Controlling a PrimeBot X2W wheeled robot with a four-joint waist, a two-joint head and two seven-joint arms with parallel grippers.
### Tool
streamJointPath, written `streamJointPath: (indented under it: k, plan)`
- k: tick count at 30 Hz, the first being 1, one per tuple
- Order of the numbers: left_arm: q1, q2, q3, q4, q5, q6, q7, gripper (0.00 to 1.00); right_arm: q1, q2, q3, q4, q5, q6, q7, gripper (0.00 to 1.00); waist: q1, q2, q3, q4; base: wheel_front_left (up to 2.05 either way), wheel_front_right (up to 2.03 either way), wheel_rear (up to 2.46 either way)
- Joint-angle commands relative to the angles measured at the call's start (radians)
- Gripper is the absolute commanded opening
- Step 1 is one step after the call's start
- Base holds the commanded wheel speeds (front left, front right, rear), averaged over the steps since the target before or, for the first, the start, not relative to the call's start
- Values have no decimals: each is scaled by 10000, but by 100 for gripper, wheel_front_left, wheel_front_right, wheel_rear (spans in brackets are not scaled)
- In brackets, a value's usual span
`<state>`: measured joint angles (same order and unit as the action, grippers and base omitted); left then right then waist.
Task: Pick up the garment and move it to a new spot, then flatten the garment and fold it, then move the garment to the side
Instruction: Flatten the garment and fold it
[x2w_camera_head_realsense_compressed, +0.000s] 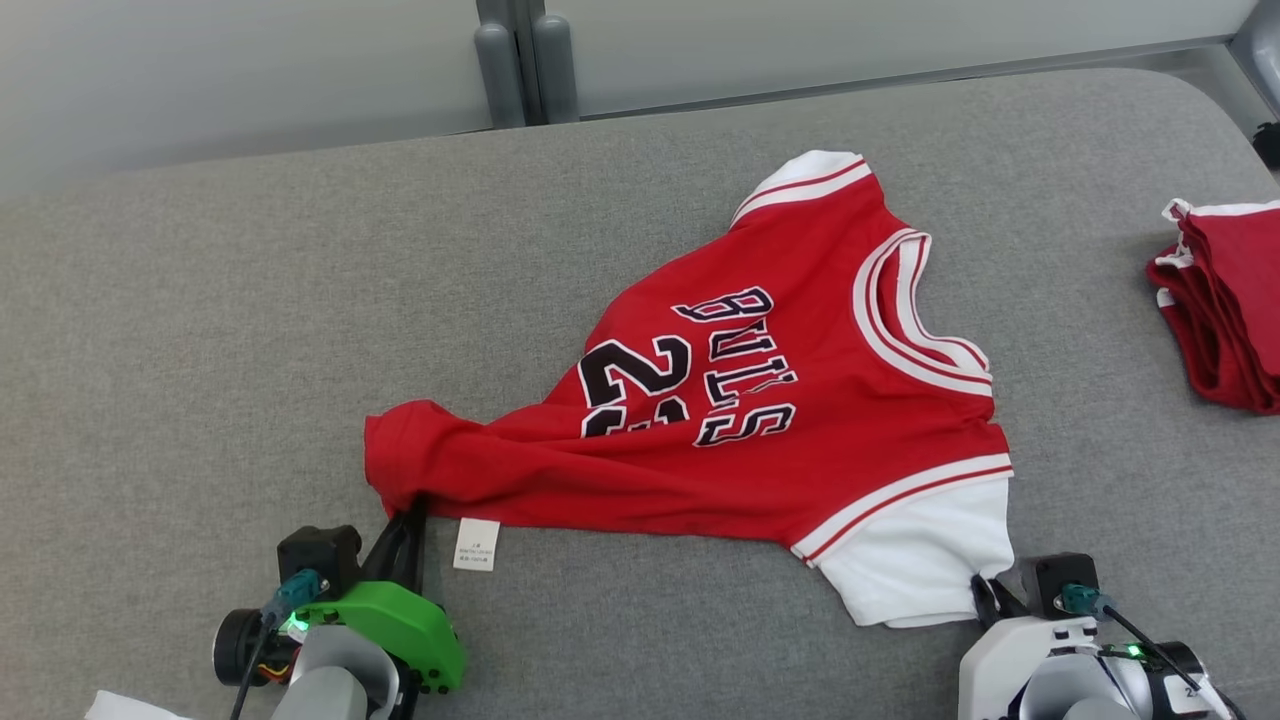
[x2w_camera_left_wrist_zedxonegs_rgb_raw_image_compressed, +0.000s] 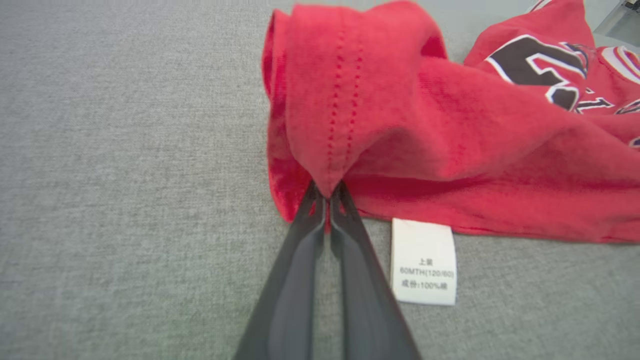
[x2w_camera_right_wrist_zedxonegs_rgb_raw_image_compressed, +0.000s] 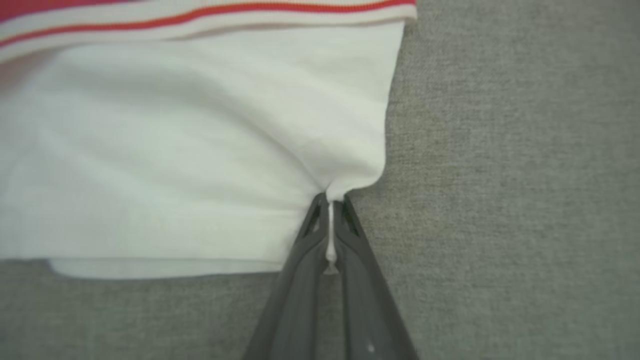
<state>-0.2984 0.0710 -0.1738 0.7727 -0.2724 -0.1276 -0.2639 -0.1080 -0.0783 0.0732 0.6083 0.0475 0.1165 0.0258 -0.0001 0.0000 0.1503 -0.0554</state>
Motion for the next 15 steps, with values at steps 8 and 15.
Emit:
streamJointPath:
  k: [8,15]
  plan:
    - [245,17,-414,-1619,-1479,-37,-3,0,-713,-18,1488,-761,2723,164,-1329,0,1,0,-254,-47,0,0,0]
    - [-149,759,-1229,-3898,-3190,-39,21,0,-1484,-1223,990,-5841,3177,139,25,0,1,0,-506,-214,0,0,0]
